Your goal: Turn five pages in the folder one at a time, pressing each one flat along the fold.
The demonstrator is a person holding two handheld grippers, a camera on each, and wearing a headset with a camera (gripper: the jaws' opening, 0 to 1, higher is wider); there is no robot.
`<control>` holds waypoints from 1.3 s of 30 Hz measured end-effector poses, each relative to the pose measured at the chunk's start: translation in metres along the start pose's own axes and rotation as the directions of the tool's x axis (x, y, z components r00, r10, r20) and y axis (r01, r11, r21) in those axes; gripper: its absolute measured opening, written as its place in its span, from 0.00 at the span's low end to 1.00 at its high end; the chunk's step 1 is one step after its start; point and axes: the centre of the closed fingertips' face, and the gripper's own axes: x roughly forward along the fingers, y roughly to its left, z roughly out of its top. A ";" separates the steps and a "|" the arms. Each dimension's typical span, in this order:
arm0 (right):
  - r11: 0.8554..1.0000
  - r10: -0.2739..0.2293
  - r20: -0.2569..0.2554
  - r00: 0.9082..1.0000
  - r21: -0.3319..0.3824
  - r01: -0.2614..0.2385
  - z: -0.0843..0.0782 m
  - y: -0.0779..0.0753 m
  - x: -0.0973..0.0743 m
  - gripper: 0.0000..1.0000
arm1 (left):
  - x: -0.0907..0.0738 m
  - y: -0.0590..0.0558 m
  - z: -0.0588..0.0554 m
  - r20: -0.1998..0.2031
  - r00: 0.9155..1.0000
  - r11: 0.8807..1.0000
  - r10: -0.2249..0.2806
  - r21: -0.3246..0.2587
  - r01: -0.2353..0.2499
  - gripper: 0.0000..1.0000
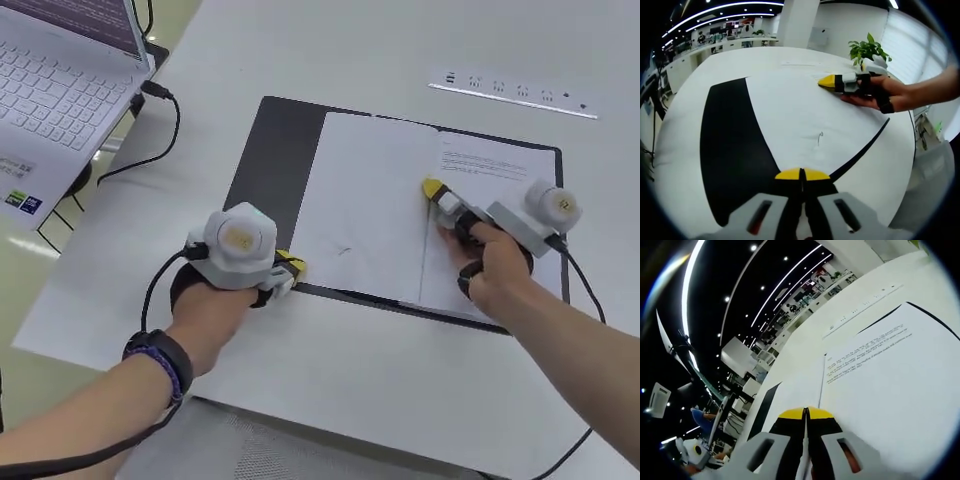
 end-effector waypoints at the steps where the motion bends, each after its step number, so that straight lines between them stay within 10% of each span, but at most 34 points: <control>1: 1.000 0.000 -0.002 1.000 -0.002 0.000 -0.001 0.000 -0.001 0.00 | 0.000 0.000 0.000 0.000 1.000 1.000 0.001 0.000 -0.001 0.00; 39: 0.999 0.028 -0.116 0.993 -0.031 -0.032 -0.053 -0.004 -0.060 0.00 | 0.000 0.000 0.000 0.009 1.000 0.999 0.004 0.033 -0.004 0.00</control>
